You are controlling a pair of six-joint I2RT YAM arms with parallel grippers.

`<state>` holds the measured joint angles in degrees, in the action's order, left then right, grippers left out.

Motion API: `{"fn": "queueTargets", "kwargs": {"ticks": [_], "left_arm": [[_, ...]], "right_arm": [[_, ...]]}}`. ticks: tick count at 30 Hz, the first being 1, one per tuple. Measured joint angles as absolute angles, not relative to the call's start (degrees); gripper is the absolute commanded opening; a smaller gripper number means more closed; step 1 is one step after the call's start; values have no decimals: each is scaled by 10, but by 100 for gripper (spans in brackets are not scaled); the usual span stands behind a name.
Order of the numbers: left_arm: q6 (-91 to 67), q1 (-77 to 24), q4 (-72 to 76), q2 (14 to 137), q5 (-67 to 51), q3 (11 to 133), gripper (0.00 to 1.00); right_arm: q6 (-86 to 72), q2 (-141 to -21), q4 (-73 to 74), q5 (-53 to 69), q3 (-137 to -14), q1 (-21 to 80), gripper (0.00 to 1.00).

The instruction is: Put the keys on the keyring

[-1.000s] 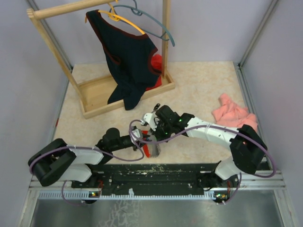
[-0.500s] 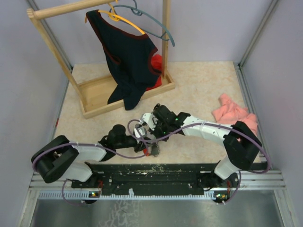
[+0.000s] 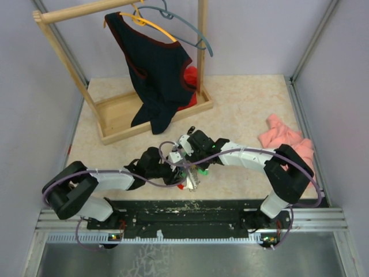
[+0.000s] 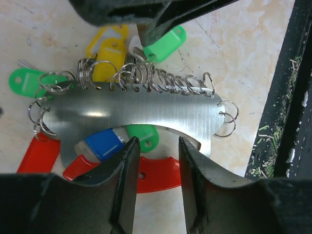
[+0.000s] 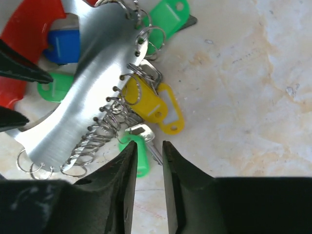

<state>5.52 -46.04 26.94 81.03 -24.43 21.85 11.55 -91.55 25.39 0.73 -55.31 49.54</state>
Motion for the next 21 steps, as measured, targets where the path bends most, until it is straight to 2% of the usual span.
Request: {"fn": "queueTargets", "kwargs": {"ticks": [7,12,21], "left_arm": [[20,-462,216,818,-216,241,45],[-7,-462,187,818,-170,254,45],[-37,-461,170,816,-108,265,45]], "right_arm": [[92,-865,230,-2,-502,486,33],[79,-823,192,59,-461,478,31],[69,-825,110,172,-427,453,26]]}}
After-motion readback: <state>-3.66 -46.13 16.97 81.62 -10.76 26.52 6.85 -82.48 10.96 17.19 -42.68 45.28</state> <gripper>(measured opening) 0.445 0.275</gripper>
